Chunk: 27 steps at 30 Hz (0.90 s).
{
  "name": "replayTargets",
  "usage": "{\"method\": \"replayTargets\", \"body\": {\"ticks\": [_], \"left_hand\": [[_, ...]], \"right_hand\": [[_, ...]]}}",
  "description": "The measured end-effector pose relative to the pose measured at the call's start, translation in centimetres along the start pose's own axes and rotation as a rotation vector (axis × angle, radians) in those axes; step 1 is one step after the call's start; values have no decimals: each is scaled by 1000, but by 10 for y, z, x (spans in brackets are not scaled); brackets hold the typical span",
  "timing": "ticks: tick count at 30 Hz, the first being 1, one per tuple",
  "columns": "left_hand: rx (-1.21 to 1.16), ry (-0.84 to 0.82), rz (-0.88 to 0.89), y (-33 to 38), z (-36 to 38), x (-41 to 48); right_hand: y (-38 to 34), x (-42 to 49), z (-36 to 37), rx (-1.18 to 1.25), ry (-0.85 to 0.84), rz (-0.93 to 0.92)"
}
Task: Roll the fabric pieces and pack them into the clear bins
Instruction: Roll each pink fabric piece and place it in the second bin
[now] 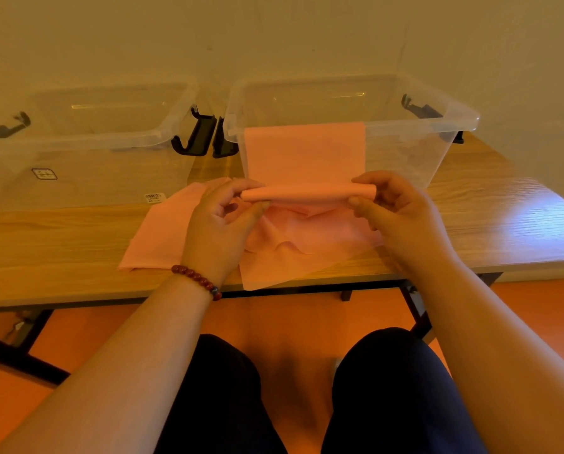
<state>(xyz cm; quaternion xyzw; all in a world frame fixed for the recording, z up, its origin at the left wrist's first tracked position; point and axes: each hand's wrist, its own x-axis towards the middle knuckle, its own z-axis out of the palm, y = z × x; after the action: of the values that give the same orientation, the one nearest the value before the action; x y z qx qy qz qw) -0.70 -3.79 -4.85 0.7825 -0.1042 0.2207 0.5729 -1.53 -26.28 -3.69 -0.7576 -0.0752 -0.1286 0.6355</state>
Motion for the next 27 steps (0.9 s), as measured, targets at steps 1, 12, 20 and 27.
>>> {"method": "replayTargets", "body": {"ticks": [1, 12, 20, 27], "left_hand": [[-4, 5, 18, 0, -1, 0], [-175, 23, -50, 7, -1, -5], [-89, -32, -88, 6, -2, -5], [-29, 6, -43, 5, -1, -2]], "right_hand": [[0, 0, 0, -5, 9, -4], [-4, -1, 4, -46, 9, -30], [-3, -5, 3, -49, -18, 23], [-5, -5, 2, -114, 35, 0]]}}
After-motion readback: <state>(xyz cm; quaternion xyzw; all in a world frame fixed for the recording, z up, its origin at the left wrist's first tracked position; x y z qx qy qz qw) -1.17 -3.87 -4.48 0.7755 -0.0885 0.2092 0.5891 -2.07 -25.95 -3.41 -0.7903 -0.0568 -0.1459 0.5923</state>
